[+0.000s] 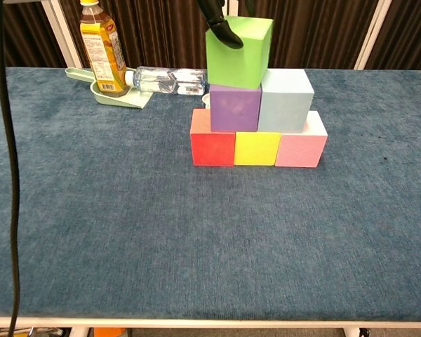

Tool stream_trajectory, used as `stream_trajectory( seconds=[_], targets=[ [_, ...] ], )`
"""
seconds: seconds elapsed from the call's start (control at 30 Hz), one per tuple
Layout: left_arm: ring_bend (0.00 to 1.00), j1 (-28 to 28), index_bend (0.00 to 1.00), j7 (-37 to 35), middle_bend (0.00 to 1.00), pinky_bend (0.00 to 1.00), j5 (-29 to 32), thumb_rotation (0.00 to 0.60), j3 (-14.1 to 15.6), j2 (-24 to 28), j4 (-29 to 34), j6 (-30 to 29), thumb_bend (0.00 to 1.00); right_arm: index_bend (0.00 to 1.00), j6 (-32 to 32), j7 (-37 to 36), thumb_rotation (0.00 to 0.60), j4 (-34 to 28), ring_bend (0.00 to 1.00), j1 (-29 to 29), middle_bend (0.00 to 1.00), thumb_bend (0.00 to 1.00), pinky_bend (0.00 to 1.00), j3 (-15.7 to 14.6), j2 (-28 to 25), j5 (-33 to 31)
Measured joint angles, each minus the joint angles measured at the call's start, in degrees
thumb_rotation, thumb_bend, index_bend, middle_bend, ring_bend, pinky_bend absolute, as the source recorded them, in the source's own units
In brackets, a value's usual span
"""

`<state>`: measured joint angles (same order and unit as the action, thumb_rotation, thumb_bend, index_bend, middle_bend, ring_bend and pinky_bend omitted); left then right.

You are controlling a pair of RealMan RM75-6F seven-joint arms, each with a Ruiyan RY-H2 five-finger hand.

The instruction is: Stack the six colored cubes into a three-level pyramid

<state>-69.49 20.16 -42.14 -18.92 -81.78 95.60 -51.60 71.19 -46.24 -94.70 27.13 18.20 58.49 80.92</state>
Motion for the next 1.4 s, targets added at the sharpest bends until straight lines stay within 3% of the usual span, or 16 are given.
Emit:
stream_trajectory(
  seconds=[0.3, 0.47, 0.73, 0.87, 1.1, 1.2, 1.4],
  targets=[
    [0.16, 1.1, 0.11, -1.5, 0.25, 0.25, -1.3, 0.600, -0.1, 1.6, 1.6, -0.3, 0.04, 0.00, -0.9, 1.0, 0.600, -0.6, 0.00, 0.3, 0.09, 0.02, 0.00, -0.1, -0.4, -0.2],
    [0.10, 3.3, 0.11, -2.3, 0.20, 0.24, -2.9, 0.600, 0.3, 5.3, 5.0, -1.0, 0.03, 0.00, -3.3, 4.1, 0.600, -2.8, 0.00, 0.9, 0.09, 0.00, 0.00, -0.2, -1.6, -1.6],
    [0.05, 15.7, 0.12, -6.0, 0.17, 0.25, -11.5, 0.600, 5.6, 16.8, 11.8, -7.6, 0.03, 0.00, -8.6, 19.4, 0.600, -11.5, 0.00, 4.0, 0.09, 0.00, 0.00, 0.7, -5.5, -7.8],
    [0.05, 24.6, 0.13, -12.0, 0.17, 0.25, -21.9, 0.600, 9.2, 18.1, 10.4, -15.4, 0.03, 0.00, -11.8, 32.9, 0.600, -14.9, 0.00, 8.5, 0.08, 0.00, 0.00, 1.3, -5.6, -16.5],
    [0.05, 39.1, 0.13, -18.7, 0.17, 0.24, -37.9, 0.600, 16.9, 18.7, -0.4, -31.9, 0.03, 0.00, -15.4, 52.6, 0.600, -19.4, 0.00, 19.7, 0.10, 0.00, 0.00, 1.9, -2.6, -37.4],
    [0.05, 42.5, 0.13, -20.8, 0.17, 0.24, -40.7, 0.600, 18.9, 18.1, -4.2, -34.9, 0.03, 0.00, -15.8, 58.1, 0.600, -21.1, 0.00, 25.3, 0.10, 0.00, 0.00, 2.2, -1.0, -46.8],
    [0.05, 44.7, 0.13, -28.4, 0.17, 0.25, -42.4, 0.600, 19.9, 17.3, -6.9, -34.8, 0.03, 0.00, -14.4, 65.4, 0.600, -23.9, 0.00, 34.7, 0.10, 0.00, 0.00, 2.8, 2.4, -64.0]
  ],
)
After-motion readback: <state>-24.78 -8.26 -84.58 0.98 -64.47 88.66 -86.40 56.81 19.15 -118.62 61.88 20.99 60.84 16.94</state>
